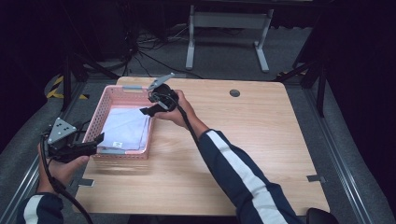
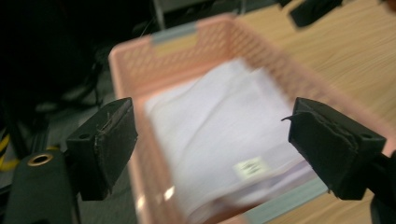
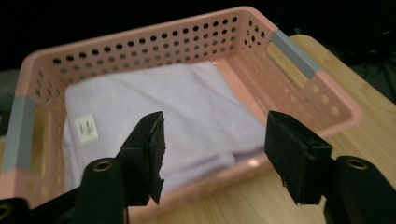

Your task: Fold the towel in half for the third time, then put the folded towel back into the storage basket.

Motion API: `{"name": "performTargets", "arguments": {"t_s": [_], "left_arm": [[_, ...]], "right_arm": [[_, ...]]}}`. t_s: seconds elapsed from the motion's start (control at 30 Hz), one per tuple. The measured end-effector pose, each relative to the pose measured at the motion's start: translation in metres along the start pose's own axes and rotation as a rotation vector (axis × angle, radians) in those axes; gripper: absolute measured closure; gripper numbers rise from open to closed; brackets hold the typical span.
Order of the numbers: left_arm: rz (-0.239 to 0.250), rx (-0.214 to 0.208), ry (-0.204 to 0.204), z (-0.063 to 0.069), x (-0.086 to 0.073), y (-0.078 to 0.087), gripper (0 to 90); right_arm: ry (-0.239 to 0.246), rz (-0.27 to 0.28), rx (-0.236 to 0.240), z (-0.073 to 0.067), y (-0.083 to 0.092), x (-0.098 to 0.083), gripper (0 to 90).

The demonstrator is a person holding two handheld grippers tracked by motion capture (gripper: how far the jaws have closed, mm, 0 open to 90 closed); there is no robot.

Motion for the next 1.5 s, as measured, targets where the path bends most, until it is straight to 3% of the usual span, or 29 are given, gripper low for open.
{"name": "performTargets", "arguments": {"t_s": [0.03,0.07,0.13,0.17,0.2,0.23,0.27,0.3,0.33,0.37,0.4,0.43,0.47,0.53,0.63,0.7,0.73,0.8,0.83,0.87,1.03,1.2,1.5], "left_arm": [[0.0,0.0,0.0,0.0,0.0,0.0,17.4],[0.034,-0.056,-0.07,0.034,0.012,0.004,16.1],[0.047,-0.119,-0.113,0.064,0.017,0.004,19.5],[0.043,-0.147,-0.166,0.084,0.018,0.002,19.5],[0.042,-0.183,-0.193,0.101,0.017,-0.001,19.3],[0.042,-0.183,-0.193,0.101,0.017,-0.001,20.8],[0.039,-0.232,-0.209,0.118,0.015,-0.004,20.8],[0.033,-0.281,-0.221,0.134,0.011,-0.007,21.2],[0.002,-0.348,-0.262,0.163,-0.001,-0.015,22.6],[0.002,-0.348,-0.262,0.163,-0.001,-0.015,22.8],[-0.024,-0.389,-0.281,0.18,-0.01,-0.021,22.8],[-0.058,-0.426,-0.299,0.191,-0.019,-0.027,22.8],[-0.081,-0.449,-0.301,0.199,-0.026,-0.031,22.9],[-0.178,-0.475,-0.376,0.218,-0.056,-0.053,22.5],[-0.243,-0.481,-0.373,0.225,-0.076,-0.069,22.2],[-0.259,-0.476,-0.368,0.224,-0.084,-0.075,22.2],[-0.259,-0.476,-0.368,0.224,-0.084,-0.075,22.2],[-0.268,-0.49,-0.337,0.22,-0.088,-0.078,22.3],[-0.267,-0.489,-0.302,0.22,-0.087,-0.078,21.2],[-0.256,-0.497,-0.286,0.219,-0.086,-0.079,21.4],[-0.273,-0.499,-0.305,0.219,-0.092,-0.081,20.3],[-0.292,-0.514,-0.308,0.221,-0.096,-0.082,20.2],[-0.292,-0.539,-0.278,0.222,-0.097,-0.086,16.8]], "right_arm": [[0.025,-0.007,0.001,-0.004,0.009,-0.004,37.1],[0.065,-0.003,0.013,-0.01,0.026,-0.013,38.1],[0.09,-0.003,-0.003,-0.015,0.055,-0.03,36.2],[0.099,0.006,0.014,-0.018,0.066,-0.038,37.2],[0.109,-0.008,-0.009,-0.018,0.084,-0.053,35.7],[0.109,-0.008,-0.009,-0.018,0.084,-0.053,35.7],[0.118,-0.027,-0.041,-0.016,0.099,-0.066,34.9],[0.121,-0.029,-0.037,-0.017,0.115,-0.08,35.7],[0.11,-0.02,-0.083,-0.015,0.152,-0.12,33.5],[0.11,-0.02,-0.083,-0.015,0.152,-0.12,33.5],[0.093,-0.014,-0.072,-0.016,0.164,-0.136,33.7],[0.066,-0.004,-0.09,-0.015,0.183,-0.163,33.3],[0.022,-0.004,-0.113,-0.011,0.203,-0.204,32.9],[-0.013,-0.061,-0.16,-0.005,0.219,-0.251,29.8],[-0.091,-0.075,-0.179,-0.004,0.239,-0.301,30.0],[-0.153,-0.075,-0.176,-0.004,0.247,-0.327,28.4],[-0.153,-0.075,-0.176,-0.004,0.247,-0.327,28.4],[-0.172,-0.078,-0.196,-0.003,0.252,-0.345,29.4],[-0.194,-0.066,-0.183,-0.003,0.254,-0.348,29.0],[-0.203,-0.068,-0.185,-0.002,0.255,-0.351,28.4],[-0.197,-0.091,-0.191,-0.004,0.251,-0.355,26.9],[-0.198,-0.069,-0.194,-0.004,0.249,-0.355,26.4],[-0.19,-0.075,-0.213,-0.005,0.247,-0.355,22.9]]}}
Point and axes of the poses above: each handheld gripper's, and its own axes: y roughly backward along the jaws, x roughly out of its top, z roughly to its right, the point moved 9 cm from there along -y, roughly forward along the jaws, and after that the axes turned 3 degrees about x, right-handed, at the moved point
